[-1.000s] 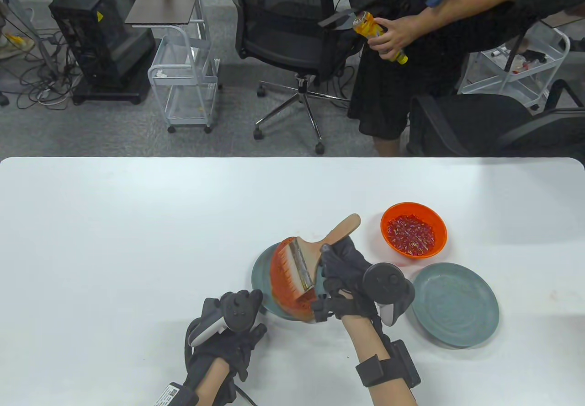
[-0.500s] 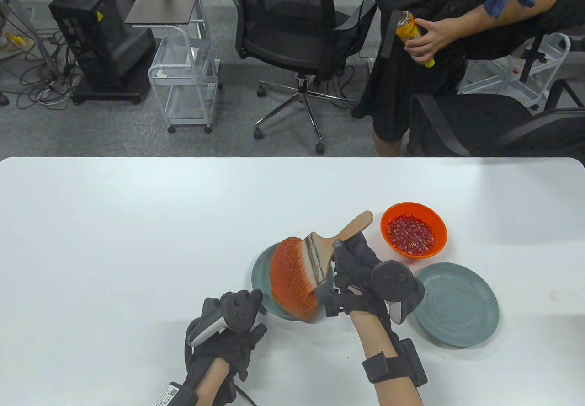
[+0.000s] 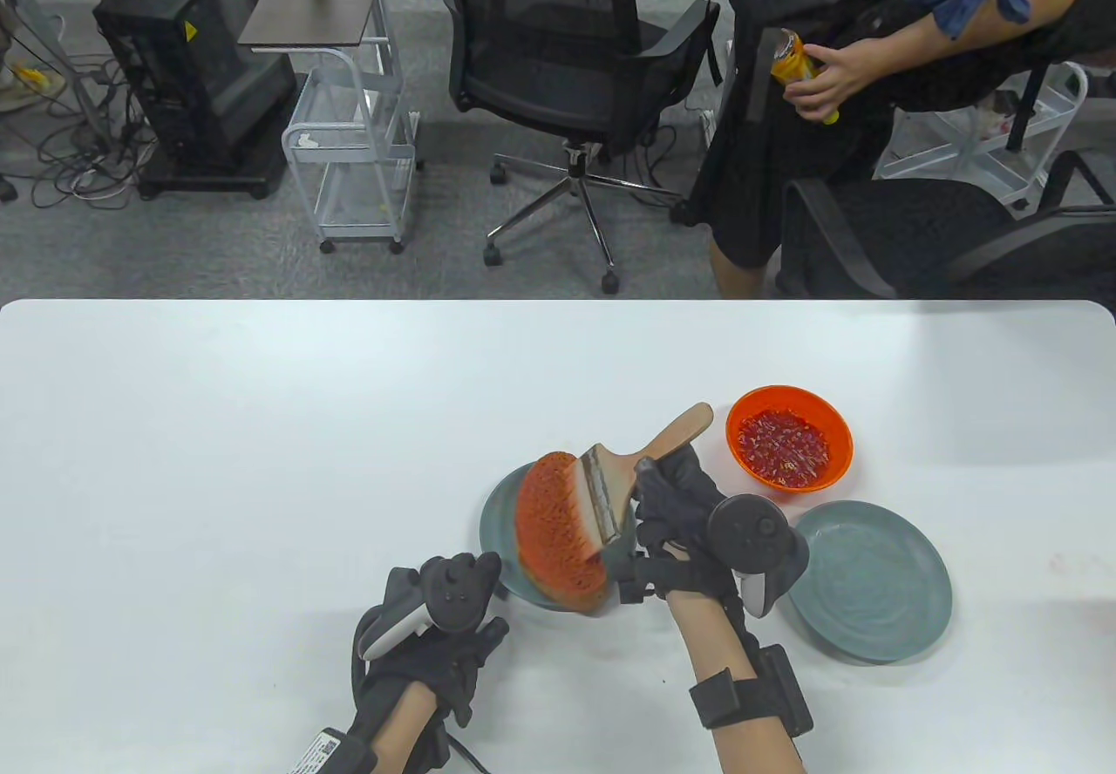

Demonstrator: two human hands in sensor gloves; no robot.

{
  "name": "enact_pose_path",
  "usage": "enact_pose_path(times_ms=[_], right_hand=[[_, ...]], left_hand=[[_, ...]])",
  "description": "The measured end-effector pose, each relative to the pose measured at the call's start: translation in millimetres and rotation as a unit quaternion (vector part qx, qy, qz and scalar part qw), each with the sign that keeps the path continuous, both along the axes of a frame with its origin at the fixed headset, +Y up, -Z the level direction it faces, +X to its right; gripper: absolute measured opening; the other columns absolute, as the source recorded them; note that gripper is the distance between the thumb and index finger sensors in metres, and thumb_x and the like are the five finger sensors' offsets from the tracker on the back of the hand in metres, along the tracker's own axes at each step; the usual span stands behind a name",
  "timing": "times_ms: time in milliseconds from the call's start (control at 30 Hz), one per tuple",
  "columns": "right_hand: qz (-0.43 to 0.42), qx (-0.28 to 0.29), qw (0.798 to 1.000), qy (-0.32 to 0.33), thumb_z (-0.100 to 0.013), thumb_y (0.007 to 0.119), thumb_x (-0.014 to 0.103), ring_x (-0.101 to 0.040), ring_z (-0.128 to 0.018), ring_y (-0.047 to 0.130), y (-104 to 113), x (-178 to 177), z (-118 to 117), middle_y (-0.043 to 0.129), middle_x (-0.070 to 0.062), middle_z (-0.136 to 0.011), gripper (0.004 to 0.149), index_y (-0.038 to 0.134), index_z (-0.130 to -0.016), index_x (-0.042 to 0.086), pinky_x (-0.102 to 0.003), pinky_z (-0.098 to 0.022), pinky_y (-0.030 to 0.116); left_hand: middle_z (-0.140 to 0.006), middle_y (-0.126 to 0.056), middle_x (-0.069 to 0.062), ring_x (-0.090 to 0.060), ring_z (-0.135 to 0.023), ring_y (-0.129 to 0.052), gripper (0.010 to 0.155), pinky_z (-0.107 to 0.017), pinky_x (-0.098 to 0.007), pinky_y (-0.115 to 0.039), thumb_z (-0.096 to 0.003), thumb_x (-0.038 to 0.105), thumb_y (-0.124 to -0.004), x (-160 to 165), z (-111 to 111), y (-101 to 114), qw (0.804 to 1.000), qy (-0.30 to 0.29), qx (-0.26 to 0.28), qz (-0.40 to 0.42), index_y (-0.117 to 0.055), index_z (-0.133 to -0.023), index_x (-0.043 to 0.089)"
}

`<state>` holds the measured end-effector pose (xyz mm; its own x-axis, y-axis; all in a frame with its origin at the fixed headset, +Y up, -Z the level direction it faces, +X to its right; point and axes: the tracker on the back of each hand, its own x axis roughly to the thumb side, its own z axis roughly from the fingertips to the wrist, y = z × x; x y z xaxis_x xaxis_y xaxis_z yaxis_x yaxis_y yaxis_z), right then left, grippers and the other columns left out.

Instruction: Dip brush into ketchup and spread onto bread slice

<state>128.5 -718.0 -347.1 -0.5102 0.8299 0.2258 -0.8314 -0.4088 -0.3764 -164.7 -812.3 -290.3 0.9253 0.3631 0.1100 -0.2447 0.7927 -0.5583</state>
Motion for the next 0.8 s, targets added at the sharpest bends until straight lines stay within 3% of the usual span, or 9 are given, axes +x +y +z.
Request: enact_pose_path(times_ms=[167, 333, 433, 633, 700, 800], right_hand=[[0.029, -0.009, 0.999, 0.035, -0.050, 0.089, 0.021, -0.035, -0.039, 0.112, -8, -22, 0, 0.091, -0.032, -0.067, 0.053, 0.075, -0.091, -0.010, -0.030, -0.020, 0.101], [0.080, 0.018, 0.996, -0.018, -0.050, 0.089, 0.021, -0.034, -0.038, 0.112, 2, 3, 0, 0.092, -0.032, -0.065, 0.053, 0.075, -0.090, -0.011, -0.029, -0.019, 0.102], [0.032, 0.013, 0.999, -0.021, -0.050, 0.089, 0.021, -0.035, -0.039, 0.112, 3, 8, 1, 0.092, -0.032, -0.066, 0.053, 0.075, -0.090, -0.010, -0.030, -0.020, 0.101], [-0.031, -0.020, 0.998, 0.050, -0.051, 0.089, 0.021, -0.035, -0.039, 0.112, -4, -20, 1, 0.091, -0.032, -0.067, 0.053, 0.075, -0.091, -0.010, -0.030, -0.020, 0.101], [-0.013, -0.020, 0.998, 0.063, -0.050, 0.089, 0.021, -0.036, -0.039, 0.112, -5, -24, 1, 0.091, -0.033, -0.067, 0.053, 0.075, -0.091, -0.010, -0.031, -0.020, 0.101], [0.058, 0.002, 0.998, 0.023, -0.050, 0.089, 0.020, -0.036, -0.038, 0.112, -1, -13, 0, 0.092, -0.033, -0.066, 0.053, 0.075, -0.090, -0.011, -0.031, -0.020, 0.101]], left_hand=[[-0.117, -0.004, -0.010, -0.043, -0.105, 0.002, 0.070, -0.068, -0.062, -0.011, -0.0659, 0.048, -0.053, 0, 0, 0, 1.000, 0.000, 0.000, 0.000, 0.000, -0.108, 0.031], [-0.117, -0.004, -0.010, -0.043, -0.105, 0.002, 0.070, -0.068, -0.062, -0.011, -0.0660, 0.048, -0.053, 0, 0, 0, 1.000, 0.000, 0.001, 0.000, 0.000, -0.108, 0.031], [-0.117, -0.004, -0.010, -0.043, -0.105, 0.002, 0.070, -0.068, -0.062, -0.011, -0.0660, 0.048, -0.053, 0, 0, 0, 1.000, -0.001, 0.000, -0.001, 0.000, -0.108, 0.031], [-0.117, -0.004, -0.010, -0.043, -0.105, 0.002, 0.070, -0.068, -0.062, -0.011, -0.0659, 0.048, -0.053, 0, 0, 0, 1.000, 0.000, 0.001, 0.000, 0.000, -0.108, 0.031], [-0.117, -0.004, -0.010, -0.043, -0.105, 0.002, 0.070, -0.068, -0.062, -0.011, -0.0660, 0.048, -0.053, 0, 0, 0, 1.000, 0.000, 0.001, 0.000, 0.000, -0.108, 0.031], [-0.117, -0.004, -0.009, -0.043, -0.105, 0.002, 0.070, -0.068, -0.062, -0.011, -0.0660, 0.048, -0.053, 0, 0, 0, 1.000, 0.000, 0.001, 0.000, 0.000, -0.108, 0.031]])
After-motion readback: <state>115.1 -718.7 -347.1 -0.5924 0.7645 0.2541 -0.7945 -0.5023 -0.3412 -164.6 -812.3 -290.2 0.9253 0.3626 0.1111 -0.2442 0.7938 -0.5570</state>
